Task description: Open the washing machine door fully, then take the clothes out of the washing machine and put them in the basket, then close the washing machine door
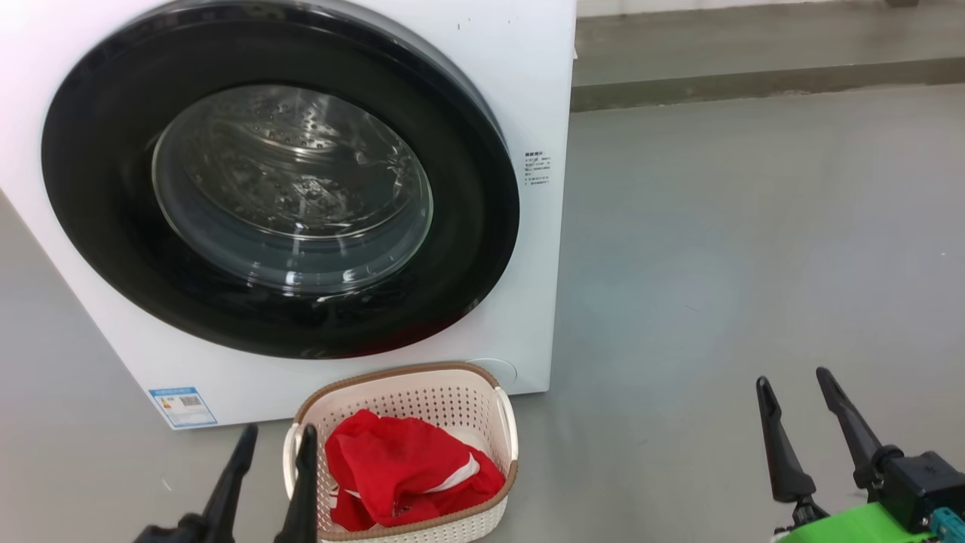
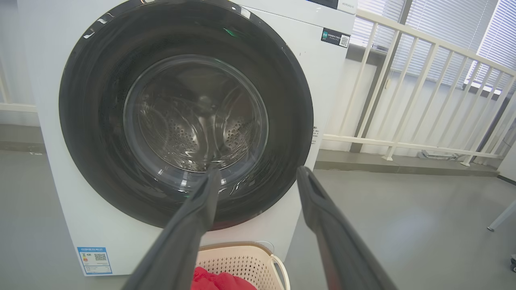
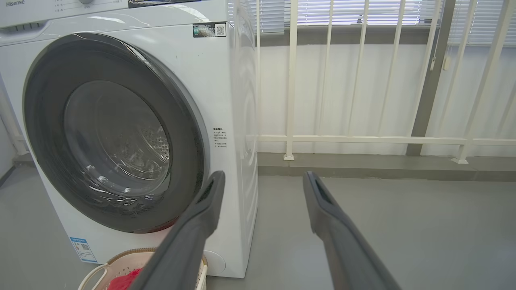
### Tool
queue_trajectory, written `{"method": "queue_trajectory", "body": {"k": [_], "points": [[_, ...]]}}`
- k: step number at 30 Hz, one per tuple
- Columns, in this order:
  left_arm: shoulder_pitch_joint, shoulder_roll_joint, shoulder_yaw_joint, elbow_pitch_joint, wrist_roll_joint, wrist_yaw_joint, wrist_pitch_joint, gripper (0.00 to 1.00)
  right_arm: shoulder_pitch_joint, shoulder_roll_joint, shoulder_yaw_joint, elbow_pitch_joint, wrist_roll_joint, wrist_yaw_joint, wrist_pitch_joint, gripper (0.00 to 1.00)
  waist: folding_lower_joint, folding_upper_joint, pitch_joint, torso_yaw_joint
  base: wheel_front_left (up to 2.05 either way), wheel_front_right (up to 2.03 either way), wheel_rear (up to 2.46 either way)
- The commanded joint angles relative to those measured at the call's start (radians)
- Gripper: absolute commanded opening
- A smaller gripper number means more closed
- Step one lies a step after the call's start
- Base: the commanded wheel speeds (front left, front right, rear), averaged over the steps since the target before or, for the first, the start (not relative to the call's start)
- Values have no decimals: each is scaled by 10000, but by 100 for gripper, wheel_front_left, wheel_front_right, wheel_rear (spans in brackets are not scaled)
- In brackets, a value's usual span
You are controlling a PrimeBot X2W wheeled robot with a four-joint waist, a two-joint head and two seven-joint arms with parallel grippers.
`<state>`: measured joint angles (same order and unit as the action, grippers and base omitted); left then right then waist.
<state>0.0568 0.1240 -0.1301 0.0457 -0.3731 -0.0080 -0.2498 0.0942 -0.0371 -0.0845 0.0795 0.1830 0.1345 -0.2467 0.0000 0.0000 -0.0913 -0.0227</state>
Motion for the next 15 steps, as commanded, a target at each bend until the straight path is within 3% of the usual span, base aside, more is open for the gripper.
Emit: {"method": "queue_trajectory", "body": {"k": [1, 15], "points": [[-125, 171, 341, -253, 95, 51, -119, 100, -188, -131, 214, -288, 72, -38, -26, 100, 0, 0, -30, 5, 0, 0, 0], [-55, 245, 247, -156, 19, 56, -115, 100, -3, -131, 239, -288, 58, -38, 29, 100, 0, 0, -59, 121, 0, 0, 0]]}}
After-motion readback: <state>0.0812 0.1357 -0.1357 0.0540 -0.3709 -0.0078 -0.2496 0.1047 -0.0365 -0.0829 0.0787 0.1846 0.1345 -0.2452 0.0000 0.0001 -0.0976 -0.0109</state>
